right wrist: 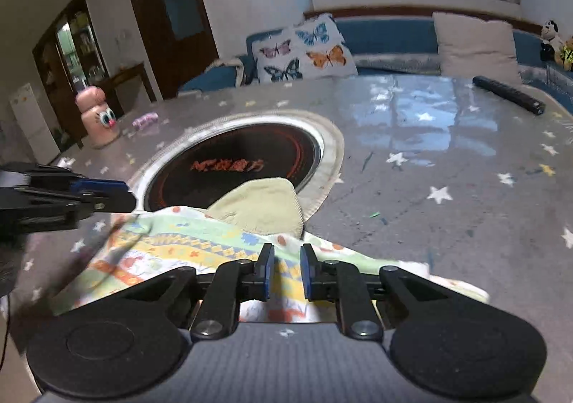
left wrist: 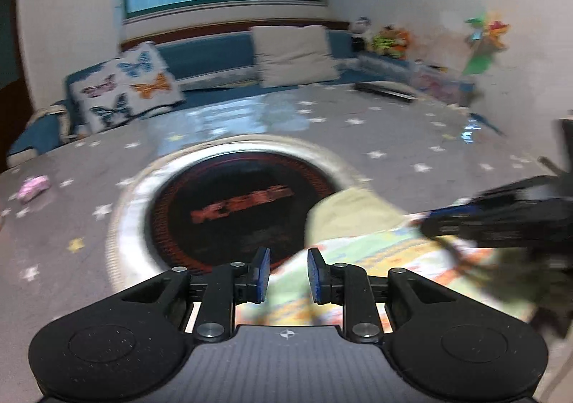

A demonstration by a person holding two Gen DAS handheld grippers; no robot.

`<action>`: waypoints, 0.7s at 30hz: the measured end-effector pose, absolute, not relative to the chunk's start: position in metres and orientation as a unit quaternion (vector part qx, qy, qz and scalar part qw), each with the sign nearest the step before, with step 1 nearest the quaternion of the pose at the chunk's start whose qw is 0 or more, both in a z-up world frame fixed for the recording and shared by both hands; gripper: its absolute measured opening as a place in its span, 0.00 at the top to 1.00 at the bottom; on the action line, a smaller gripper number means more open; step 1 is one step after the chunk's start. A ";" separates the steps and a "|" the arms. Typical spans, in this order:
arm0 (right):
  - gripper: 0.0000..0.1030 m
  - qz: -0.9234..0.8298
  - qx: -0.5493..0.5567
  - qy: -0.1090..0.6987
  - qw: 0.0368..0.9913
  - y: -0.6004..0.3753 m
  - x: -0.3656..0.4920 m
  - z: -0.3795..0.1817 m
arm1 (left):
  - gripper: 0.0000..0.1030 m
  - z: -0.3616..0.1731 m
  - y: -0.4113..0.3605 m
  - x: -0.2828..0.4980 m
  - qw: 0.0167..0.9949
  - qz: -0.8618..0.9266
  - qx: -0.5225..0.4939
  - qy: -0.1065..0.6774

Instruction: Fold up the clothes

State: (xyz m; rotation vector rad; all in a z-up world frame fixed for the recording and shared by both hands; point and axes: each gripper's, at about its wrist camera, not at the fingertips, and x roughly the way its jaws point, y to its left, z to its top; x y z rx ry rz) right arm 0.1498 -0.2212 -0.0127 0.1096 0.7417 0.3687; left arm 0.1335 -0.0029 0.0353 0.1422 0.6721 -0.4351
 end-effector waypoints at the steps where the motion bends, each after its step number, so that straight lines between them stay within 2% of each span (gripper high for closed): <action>1: 0.87 0.174 0.058 0.369 0.911 -0.220 0.158 -0.017 | 0.76 0.035 -0.008 0.133 0.915 -0.221 0.070 0.330; 13: 0.85 0.231 -0.027 0.321 0.918 -0.193 0.123 0.007 | 0.76 0.008 -0.042 0.146 0.896 -0.252 0.064 0.360; 21: 0.84 0.264 -0.097 0.313 0.907 -0.168 0.092 -0.003 | 0.76 0.002 -0.043 0.141 0.901 -0.247 0.071 0.350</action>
